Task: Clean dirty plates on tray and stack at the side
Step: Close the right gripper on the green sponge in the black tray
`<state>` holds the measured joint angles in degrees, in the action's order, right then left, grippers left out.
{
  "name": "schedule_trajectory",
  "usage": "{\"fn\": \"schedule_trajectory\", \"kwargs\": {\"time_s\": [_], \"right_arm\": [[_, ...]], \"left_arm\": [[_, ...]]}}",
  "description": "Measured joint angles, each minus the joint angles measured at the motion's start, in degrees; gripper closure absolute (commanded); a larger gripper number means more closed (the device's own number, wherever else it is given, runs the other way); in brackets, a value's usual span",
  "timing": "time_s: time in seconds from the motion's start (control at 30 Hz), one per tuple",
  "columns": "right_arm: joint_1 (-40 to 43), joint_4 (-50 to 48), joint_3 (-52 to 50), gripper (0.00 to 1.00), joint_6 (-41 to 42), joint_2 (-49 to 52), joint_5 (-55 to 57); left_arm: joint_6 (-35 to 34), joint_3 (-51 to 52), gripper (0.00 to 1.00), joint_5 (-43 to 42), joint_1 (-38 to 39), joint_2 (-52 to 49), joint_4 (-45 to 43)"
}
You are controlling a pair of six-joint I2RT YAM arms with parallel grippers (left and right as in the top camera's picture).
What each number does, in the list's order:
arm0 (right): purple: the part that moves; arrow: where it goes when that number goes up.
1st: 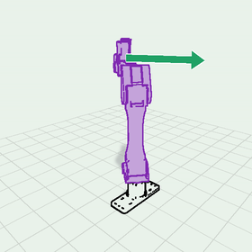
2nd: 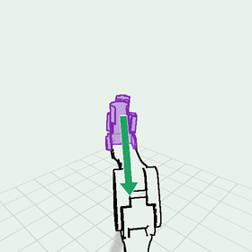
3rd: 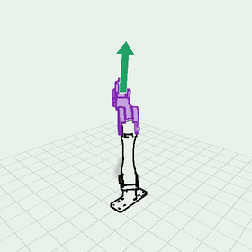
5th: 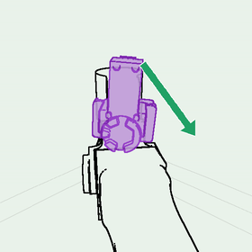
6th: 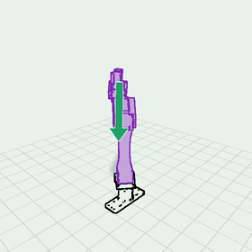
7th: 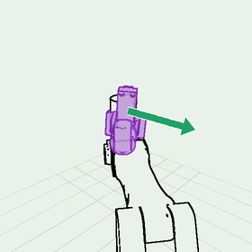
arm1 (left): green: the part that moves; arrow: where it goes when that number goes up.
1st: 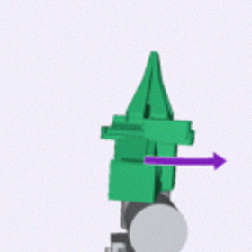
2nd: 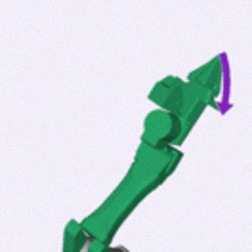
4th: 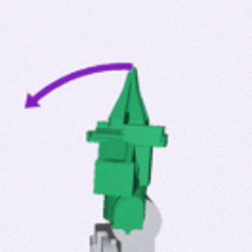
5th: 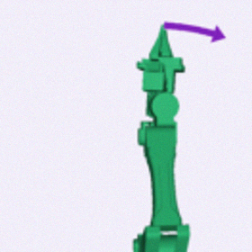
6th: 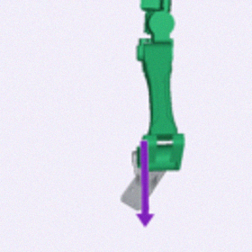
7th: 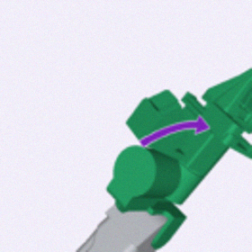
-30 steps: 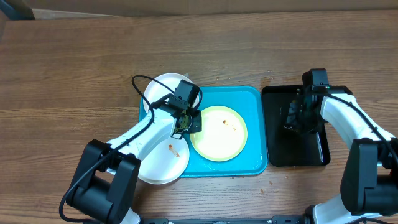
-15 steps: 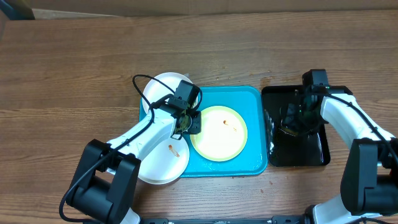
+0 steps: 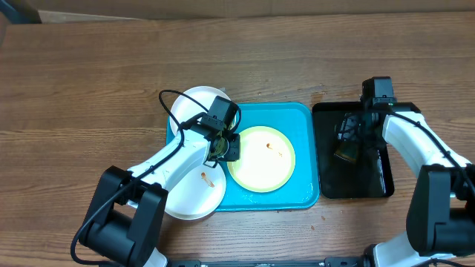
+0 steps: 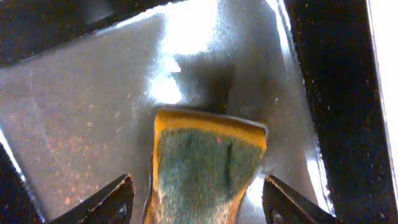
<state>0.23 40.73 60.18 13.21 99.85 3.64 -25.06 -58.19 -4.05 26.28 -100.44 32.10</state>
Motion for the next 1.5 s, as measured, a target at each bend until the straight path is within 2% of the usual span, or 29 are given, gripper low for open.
{"fn": "schedule_trajectory", "kwargs": {"time_s": [0.03,0.07,0.13,0.17,0.2,0.3,0.33,0.37,0.4,0.47,0.6,0.7,0.73,0.83,0.87,0.9,0.93,0.97,1.03,1.17,1.27,1.47,1.5], "right_arm": [[0.00,-0.52,0.00,0.37,0.09,0.66,0.22],[0.00,-0.96,0.00,0.45,0.07,1.16,0.26],[0.00,-2.12,0.00,0.73,0.13,2.91,0.46],[0.00,-2.71,0.00,0.82,0.09,3.58,0.63],[0.00,-3.21,0.00,0.86,0.20,3.91,0.70],[0.00,-3.96,0.15,0.87,0.46,3.93,0.24],[0.00,-3.76,0.24,0.75,0.50,3.93,-0.15],[0.00,-3.34,0.33,0.50,0.72,3.93,-0.70],[0.00,-2.62,0.59,0.33,0.57,3.93,-1.51],[0.00,-1.40,0.87,0.28,0.42,3.93,-3.02],[0.00,2.32,1.01,0.34,0.20,3.93,-4.68],[0.00,4.96,1.18,0.55,0.02,3.93,-5.22],[0.00,5.92,1.25,0.71,0.15,3.93,-5.38],[0.00,7.48,1.27,0.80,0.26,3.93,-5.81],[0.00,7.54,1.27,0.80,0.09,3.93,-5.84],[0.00,7.45,1.27,0.76,0.20,3.93,-5.88],[0.00,7.37,1.27,0.48,0.20,3.93,-5.90],[0.00,7.26,1.27,0.37,0.66,3.93,-5.99],[0.00,6.58,1.27,0.28,0.26,3.93,-6.05],[0.00,4.28,1.33,0.19,0.09,3.93,-5.09],[0.00,3.54,1.33,0.00,0.44,3.93,-3.48],[0.00,1.79,1.33,0.00,0.00,3.93,-2.58],[0.00,1.84,1.33,0.05,0.04,3.93,-2.58]], "left_arm": [[0.00,0.00,0.66,0.00,0.00,0.00,0.00],[0.00,0.00,0.66,0.00,0.00,0.00,-0.02],[0.00,0.00,0.66,0.00,0.00,0.00,0.00],[0.00,0.00,0.66,0.00,0.00,0.00,0.00],[0.00,0.00,0.66,0.00,0.00,0.00,0.00],[0.00,0.00,0.67,0.00,0.00,0.00,0.00],[0.00,0.00,0.67,0.00,0.00,0.00,0.00],[0.00,0.00,0.68,0.00,0.00,0.00,0.00],[0.00,0.00,0.68,0.00,0.00,0.00,0.00],[0.00,0.00,0.69,0.00,0.00,0.00,0.00],[0.00,0.07,0.69,0.00,0.00,0.00,0.00],[0.00,0.09,0.69,0.00,0.00,0.00,0.00],[0.00,0.11,0.70,0.00,0.00,0.00,0.00],[0.00,0.11,0.70,0.00,0.00,0.00,0.00],[0.00,0.11,0.70,0.00,0.00,0.00,0.00],[0.00,0.11,0.70,0.00,0.00,0.00,-0.02],[0.00,0.11,0.70,0.00,0.00,0.00,0.00],[0.00,0.11,0.69,0.00,0.00,0.00,0.00],[0.00,0.11,0.69,0.00,0.00,0.00,0.00],[0.00,0.11,0.71,0.00,0.00,0.00,0.00],[-0.02,0.11,0.74,0.00,0.00,0.00,0.09],[-0.44,0.11,0.75,0.00,0.00,0.00,0.50],[-0.44,0.11,0.74,0.00,0.00,0.00,0.52]]}}
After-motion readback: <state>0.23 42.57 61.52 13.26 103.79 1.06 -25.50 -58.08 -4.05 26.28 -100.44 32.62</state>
